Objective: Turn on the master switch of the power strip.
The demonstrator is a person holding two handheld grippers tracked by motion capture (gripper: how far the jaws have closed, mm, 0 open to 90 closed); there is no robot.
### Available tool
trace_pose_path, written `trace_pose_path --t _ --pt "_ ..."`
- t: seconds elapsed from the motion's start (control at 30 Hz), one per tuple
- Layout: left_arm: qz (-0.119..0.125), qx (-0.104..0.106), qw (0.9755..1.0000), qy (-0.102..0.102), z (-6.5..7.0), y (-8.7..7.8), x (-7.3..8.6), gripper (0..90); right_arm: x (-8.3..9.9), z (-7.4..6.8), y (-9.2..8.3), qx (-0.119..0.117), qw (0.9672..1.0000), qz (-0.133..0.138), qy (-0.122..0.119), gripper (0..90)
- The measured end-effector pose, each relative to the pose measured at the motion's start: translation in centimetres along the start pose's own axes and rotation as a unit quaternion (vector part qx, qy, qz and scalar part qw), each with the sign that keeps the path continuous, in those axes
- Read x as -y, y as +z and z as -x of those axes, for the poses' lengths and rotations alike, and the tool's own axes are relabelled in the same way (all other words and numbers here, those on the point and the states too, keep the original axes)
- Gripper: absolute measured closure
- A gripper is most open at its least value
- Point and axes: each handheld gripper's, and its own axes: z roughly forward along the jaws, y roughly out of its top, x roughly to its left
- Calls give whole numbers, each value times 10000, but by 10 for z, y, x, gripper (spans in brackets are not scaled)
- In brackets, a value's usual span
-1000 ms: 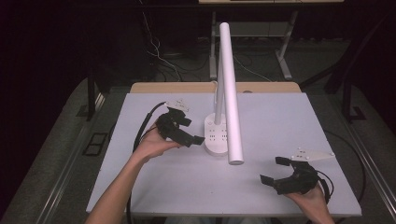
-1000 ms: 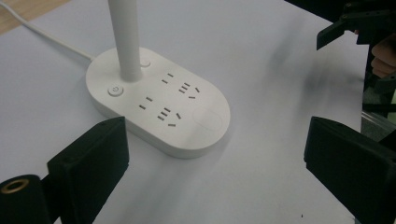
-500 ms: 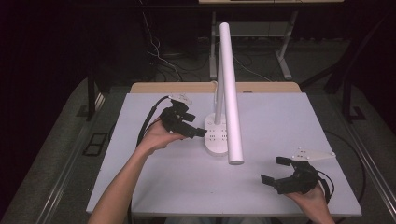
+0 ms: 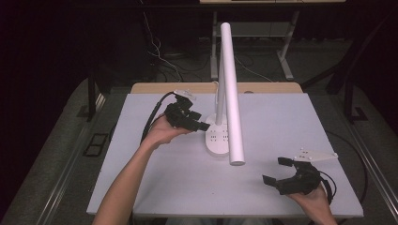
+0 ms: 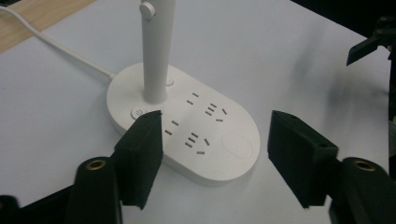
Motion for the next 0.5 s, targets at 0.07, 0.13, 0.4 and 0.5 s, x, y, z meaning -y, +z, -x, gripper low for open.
trace_pose_path --t 0.07,0.13,0.4,0.5 --pt "-16 -10 10000 0 -2 1 -1 438 0 0 0 2 10000 2 2 4" --pt "-1 -42 10000 -47 -4 2 -1 465 0 0 0 2 10000 -4 0 4" --pt "9 -85 9998 -186 -13 11 1 619 0 0 1 7 10000 -7 -23 4" --pt "41 -58 9996 -258 -16 13 1 685 0 0 1 5 10000 -17 -11 4"
